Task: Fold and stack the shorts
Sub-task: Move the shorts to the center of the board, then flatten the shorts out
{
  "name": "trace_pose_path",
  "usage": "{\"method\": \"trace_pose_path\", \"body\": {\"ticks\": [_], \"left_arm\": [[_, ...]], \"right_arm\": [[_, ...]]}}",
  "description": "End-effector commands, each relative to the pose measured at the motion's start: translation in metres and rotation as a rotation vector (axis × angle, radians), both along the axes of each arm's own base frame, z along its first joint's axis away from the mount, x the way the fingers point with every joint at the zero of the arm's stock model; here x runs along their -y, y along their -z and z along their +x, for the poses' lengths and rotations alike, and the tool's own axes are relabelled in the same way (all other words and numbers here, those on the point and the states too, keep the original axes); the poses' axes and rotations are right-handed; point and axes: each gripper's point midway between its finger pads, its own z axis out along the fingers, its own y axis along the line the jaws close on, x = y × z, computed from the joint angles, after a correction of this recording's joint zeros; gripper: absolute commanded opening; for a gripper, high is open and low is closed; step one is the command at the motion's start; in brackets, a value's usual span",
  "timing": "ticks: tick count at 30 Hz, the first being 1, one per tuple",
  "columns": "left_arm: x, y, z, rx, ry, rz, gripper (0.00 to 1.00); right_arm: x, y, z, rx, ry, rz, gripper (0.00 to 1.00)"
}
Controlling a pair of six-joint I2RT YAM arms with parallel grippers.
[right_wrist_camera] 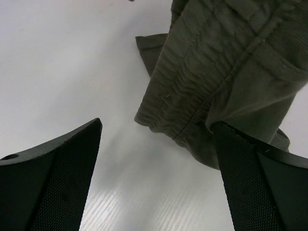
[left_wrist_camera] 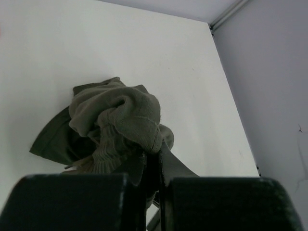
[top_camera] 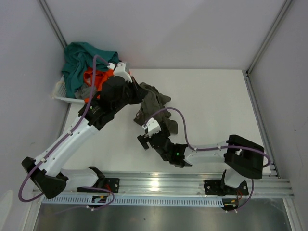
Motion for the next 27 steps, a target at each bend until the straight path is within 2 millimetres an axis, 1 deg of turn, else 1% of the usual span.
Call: {"method": "trace_pose_path", "body": {"ticks": [1,3,5,6,7,9,10,11,12,13,14,15,16,17,18,19,20,21,23,24,25,26,27], "left_arm": [[0.010,-0.034,-0.017,0.019,0.070,-0.142,0.00],[0.011,-0.030,-0.021,0.007,0.078,-0.152,0.00],[0.011,-0.030,-0.022,0.004,0.077,-0.165,0.00],[0.011,-0.032,-0.024,0.006,0.080,-0.173,0.00],[0.011,-0.037,-0.024,0.014,0.084,-0.180,0.00],[0.010,-0.040,-0.025,0.016,0.082,-0.183,0.01],[0.007,-0.046,-0.025,0.028,0.072,-0.186,0.00],[0.005,-0.046,-0.025,0.027,0.063,-0.178,0.00],[0.003,-0.050,-0.024,0.033,0.053,-0.178,0.00],[0.001,-0.049,-0.023,0.035,0.040,-0.168,0.00],[0.000,-0.052,-0.021,0.039,0.032,-0.165,0.00],[-0.002,-0.052,-0.022,0.039,0.026,-0.161,0.00],[-0.003,-0.054,-0.021,0.042,0.018,-0.162,0.00],[-0.005,-0.056,-0.020,0.047,0.007,-0.162,0.00],[-0.006,-0.057,-0.020,0.051,0.002,-0.163,0.00],[-0.007,-0.057,-0.019,0.050,-0.004,-0.164,0.00],[-0.008,-0.057,-0.017,0.052,-0.018,-0.165,0.01],[-0.008,-0.058,-0.015,0.054,-0.021,-0.165,0.00],[-0.004,-0.059,-0.011,0.045,-0.023,-0.165,0.00],[-0.002,-0.063,-0.010,0.045,-0.019,-0.170,0.01],[0.001,-0.068,-0.010,0.046,-0.010,-0.179,0.00],[0.006,-0.066,-0.009,0.032,0.004,-0.182,0.00],[0.007,-0.073,-0.009,0.038,0.009,-0.201,0.00]], "right_arm": [[-0.002,-0.015,0.022,0.037,0.162,0.052,0.97],[-0.003,-0.009,0.033,0.019,0.206,0.045,0.96],[0.001,0.001,0.037,-0.001,0.223,0.018,0.93],[0.003,0.006,0.039,-0.011,0.231,0.012,0.90],[0.007,0.010,0.044,-0.025,0.252,0.021,0.81],[0.015,0.015,0.048,-0.032,0.285,0.011,0.69],[0.024,0.013,0.050,-0.023,0.308,0.009,0.62],[0.027,0.009,0.050,-0.016,0.314,0.025,0.60],[0.032,0.007,0.049,-0.015,0.313,0.030,0.57],[0.038,-0.006,0.047,-0.007,0.315,0.064,0.53],[0.049,-0.002,0.047,-0.014,0.328,0.058,0.51],[0.057,-0.013,0.048,-0.014,0.334,0.086,0.46],[0.066,-0.014,0.050,-0.018,0.349,0.091,0.45],[0.083,-0.007,0.054,-0.031,0.378,0.078,0.46],[0.089,-0.008,0.055,-0.036,0.376,0.083,0.46],[0.096,-0.018,0.055,-0.033,0.373,0.116,0.54],[0.110,-0.010,0.056,-0.040,0.382,0.100,0.59],[0.114,-0.010,0.056,-0.050,0.377,0.111,0.62],[0.122,-0.010,0.057,-0.065,0.377,0.124,0.64],[0.126,-0.004,0.059,-0.087,0.378,0.132,0.65],[0.126,-0.003,0.060,-0.094,0.375,0.135,0.65],[0.125,0.002,0.061,-0.104,0.373,0.119,0.64],[0.122,0.002,0.061,-0.106,0.364,0.110,0.63]]}}
